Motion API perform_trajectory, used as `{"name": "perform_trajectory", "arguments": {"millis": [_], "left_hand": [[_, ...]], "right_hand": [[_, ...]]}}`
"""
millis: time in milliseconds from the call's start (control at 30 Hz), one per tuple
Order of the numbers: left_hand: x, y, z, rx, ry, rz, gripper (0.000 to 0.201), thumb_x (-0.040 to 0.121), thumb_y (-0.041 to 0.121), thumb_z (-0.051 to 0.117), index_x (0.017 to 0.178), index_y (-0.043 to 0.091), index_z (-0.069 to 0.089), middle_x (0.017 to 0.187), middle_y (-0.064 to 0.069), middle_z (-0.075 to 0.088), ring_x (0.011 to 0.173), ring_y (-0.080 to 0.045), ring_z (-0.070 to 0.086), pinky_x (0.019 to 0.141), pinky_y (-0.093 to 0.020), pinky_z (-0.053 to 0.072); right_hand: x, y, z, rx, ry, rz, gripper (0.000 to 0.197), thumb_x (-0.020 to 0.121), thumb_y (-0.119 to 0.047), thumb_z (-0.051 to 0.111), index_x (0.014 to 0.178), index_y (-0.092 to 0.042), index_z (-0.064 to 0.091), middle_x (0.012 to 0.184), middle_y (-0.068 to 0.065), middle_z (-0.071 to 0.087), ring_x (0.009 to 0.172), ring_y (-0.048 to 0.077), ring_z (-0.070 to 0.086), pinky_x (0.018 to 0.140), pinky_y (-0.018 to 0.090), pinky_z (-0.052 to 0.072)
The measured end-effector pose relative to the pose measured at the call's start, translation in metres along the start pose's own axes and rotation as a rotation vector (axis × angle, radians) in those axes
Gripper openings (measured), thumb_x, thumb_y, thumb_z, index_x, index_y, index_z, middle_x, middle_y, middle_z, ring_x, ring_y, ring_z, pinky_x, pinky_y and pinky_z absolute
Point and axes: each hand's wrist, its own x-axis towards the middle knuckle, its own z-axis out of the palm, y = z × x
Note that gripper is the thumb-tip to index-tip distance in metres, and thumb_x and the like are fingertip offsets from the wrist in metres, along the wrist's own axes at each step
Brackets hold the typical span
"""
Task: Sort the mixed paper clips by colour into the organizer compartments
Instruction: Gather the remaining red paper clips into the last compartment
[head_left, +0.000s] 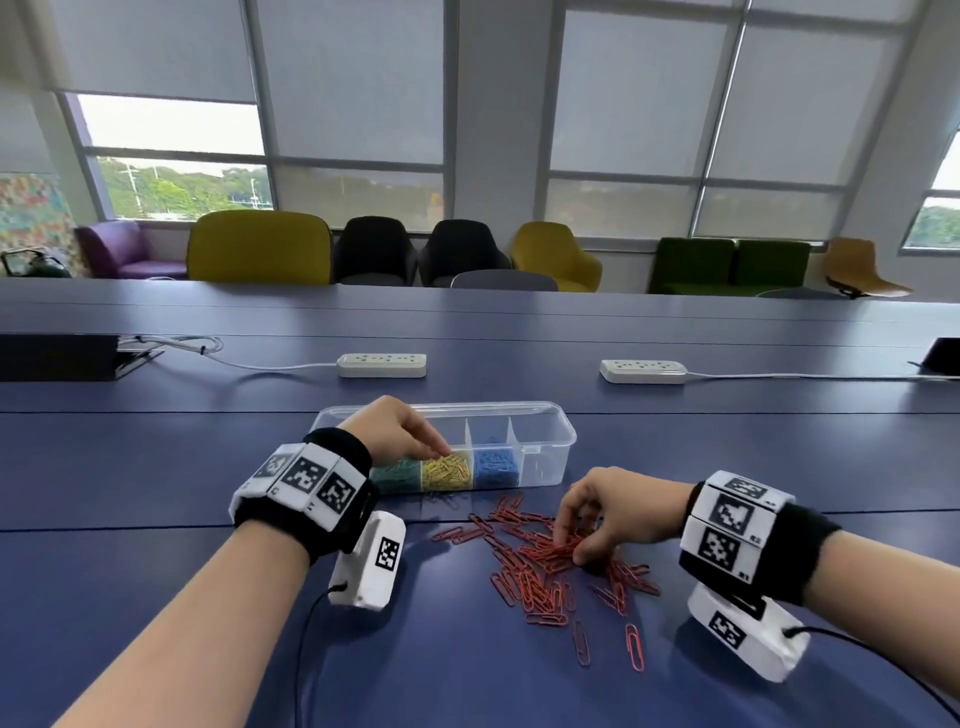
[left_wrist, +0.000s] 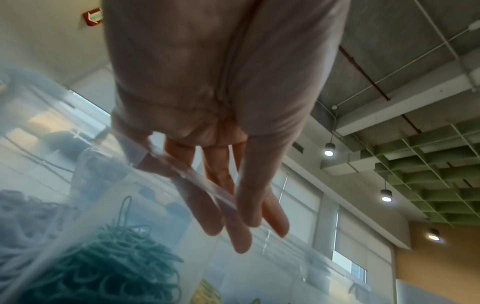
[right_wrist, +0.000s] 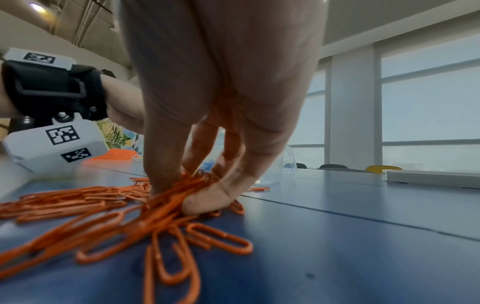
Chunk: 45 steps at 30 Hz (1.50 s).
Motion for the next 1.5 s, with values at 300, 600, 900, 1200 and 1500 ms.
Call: {"name": "perform_trajectory", "arguments": {"millis": [300, 600, 900, 1200, 1500], "left_hand": [[-0.007, -0.01, 0.001, -0.07, 0.077, 0.036, 0.014, 0.083, 0.003, 0.066, 0.083, 0.014, 0.074, 0.086, -0.003, 0.071, 0.092, -0.015, 0.064, 0.093, -0.023, 0.045], [-0.006, -0.016, 0.001, -0.118, 0.097, 0.063, 0.019, 0.083, 0.007, 0.068, 0.073, 0.024, 0.069, 0.082, 0.006, 0.069, 0.077, -0.004, 0.061, 0.082, -0.015, 0.046], [-0.006, -0.017, 0.001, -0.134, 0.112, 0.055, 0.016, 0.083, 0.006, 0.067, 0.077, 0.02, 0.07, 0.08, 0.006, 0.068, 0.075, -0.004, 0.06, 0.082, -0.017, 0.047], [-0.003, -0.018, 0.003, -0.112, 0.129, 0.078, 0.014, 0.084, 0.0, 0.063, 0.096, 0.004, 0.07, 0.077, 0.004, 0.065, 0.071, -0.004, 0.058, 0.068, -0.002, 0.043], [-0.009, -0.015, 0.003, -0.142, 0.127, 0.059, 0.015, 0.084, -0.001, 0.063, 0.09, 0.011, 0.069, 0.081, 0.0, 0.066, 0.083, -0.014, 0.06, 0.081, -0.014, 0.045]], "right_hand": [[0.004, 0.01, -0.017, 0.13, 0.057, 0.074, 0.018, 0.078, -0.001, 0.07, 0.083, -0.018, 0.074, 0.06, -0.014, 0.068, 0.056, 0.0, 0.059, 0.06, 0.014, 0.051], [0.048, -0.027, -0.082, 0.062, 0.384, 0.058, 0.013, 0.081, 0.0, 0.068, 0.092, -0.006, 0.073, 0.065, -0.005, 0.069, 0.051, 0.002, 0.06, 0.052, 0.011, 0.051], [0.055, -0.054, -0.052, -0.267, 0.512, -0.144, 0.017, 0.09, -0.025, 0.06, 0.099, -0.014, 0.07, 0.096, -0.002, 0.069, 0.071, -0.001, 0.053, 0.063, 0.005, 0.038], [0.031, -0.055, 0.017, -0.5, -0.305, -0.196, 0.061, 0.097, -0.042, 0.041, 0.15, -0.021, 0.019, 0.159, -0.003, 0.01, 0.145, 0.014, 0.014, 0.119, 0.031, 0.012], [0.019, -0.034, -0.011, -0.326, -0.101, -0.098, 0.049, 0.097, -0.04, 0.041, 0.141, -0.018, 0.041, 0.151, -0.004, 0.032, 0.139, 0.01, 0.028, 0.111, 0.015, 0.014]]}}
